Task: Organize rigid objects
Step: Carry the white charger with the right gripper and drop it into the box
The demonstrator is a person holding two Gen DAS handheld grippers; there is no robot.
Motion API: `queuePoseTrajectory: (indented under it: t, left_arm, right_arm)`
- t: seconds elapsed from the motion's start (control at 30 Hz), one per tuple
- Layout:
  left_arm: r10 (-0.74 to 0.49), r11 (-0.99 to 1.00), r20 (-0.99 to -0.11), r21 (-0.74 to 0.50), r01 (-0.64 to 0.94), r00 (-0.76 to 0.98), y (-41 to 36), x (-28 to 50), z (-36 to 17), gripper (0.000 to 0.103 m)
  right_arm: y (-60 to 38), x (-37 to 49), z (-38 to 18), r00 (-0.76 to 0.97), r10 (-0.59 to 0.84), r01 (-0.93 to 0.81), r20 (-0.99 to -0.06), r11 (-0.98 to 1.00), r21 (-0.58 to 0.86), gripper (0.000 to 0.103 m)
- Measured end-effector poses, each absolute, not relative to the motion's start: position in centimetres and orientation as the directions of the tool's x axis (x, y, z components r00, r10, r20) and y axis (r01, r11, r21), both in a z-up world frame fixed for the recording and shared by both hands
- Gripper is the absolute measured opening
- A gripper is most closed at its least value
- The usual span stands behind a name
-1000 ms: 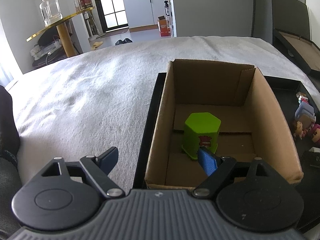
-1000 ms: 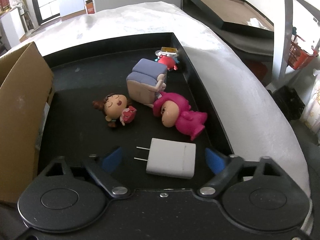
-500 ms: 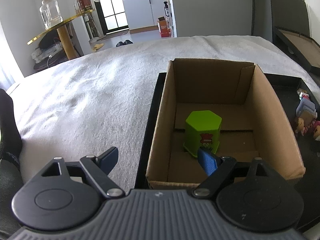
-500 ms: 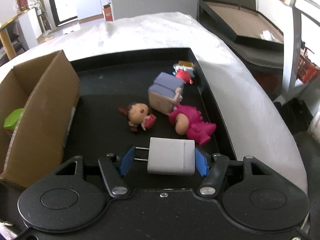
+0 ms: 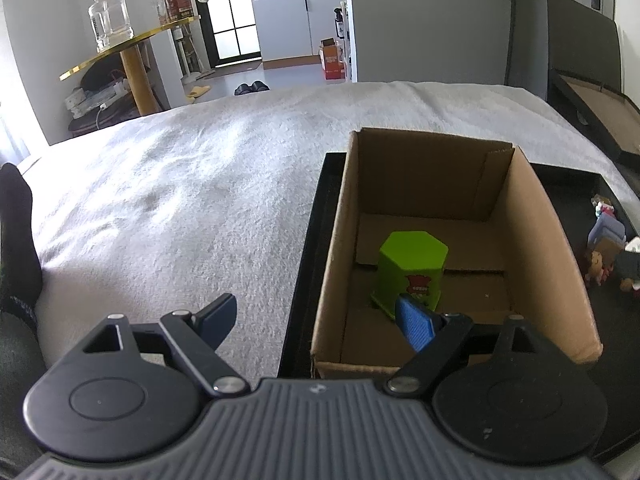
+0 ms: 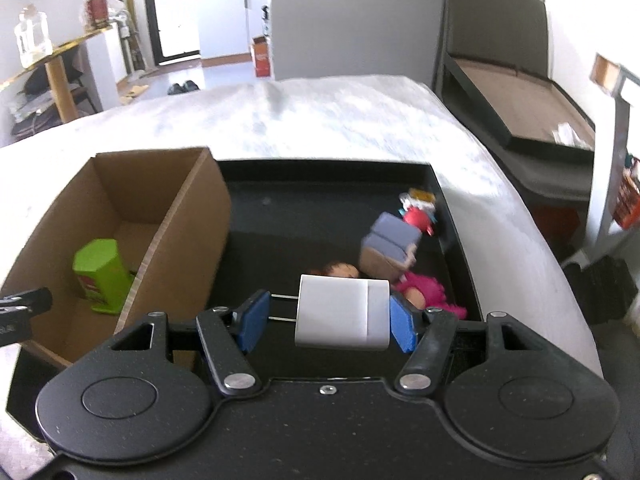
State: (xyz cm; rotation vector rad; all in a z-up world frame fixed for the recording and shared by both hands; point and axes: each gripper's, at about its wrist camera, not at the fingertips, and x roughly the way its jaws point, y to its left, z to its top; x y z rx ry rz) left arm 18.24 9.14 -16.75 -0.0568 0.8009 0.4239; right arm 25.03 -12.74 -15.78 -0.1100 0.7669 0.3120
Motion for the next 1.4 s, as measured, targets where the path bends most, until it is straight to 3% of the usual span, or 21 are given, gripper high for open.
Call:
queuePoseTrajectory:
  t: [0.73, 0.93, 1.4]
  left_arm:
    - [0.316, 0.918, -0.679, 0.04, -0.396, 0.663, 10.2, 17.5, -15.9, 0.085]
    - [0.299, 0.92, -0.675, 0.017, -0.391, 0.675, 10.5, 17.4, -15.9, 0.08]
    - [0.249, 0.921, -0.685, -0.052, -0.387, 0.685, 11.0, 17.7, -16.1, 0.02]
  right_arm:
    - [-6.6, 24.2, -11.8, 0.692, 0.397, -0.52, -0.603, 0.853, -0.035, 0.062]
    - [-4.7, 24.5, -12.0, 0.678, 0.427, -0.567, -0.598, 0.822, -0.056, 0.062]
    - [-1.3, 25.0, -13.3, 0.633, 0.45, -0.663, -0.63, 0.735, -0.141, 0.062]
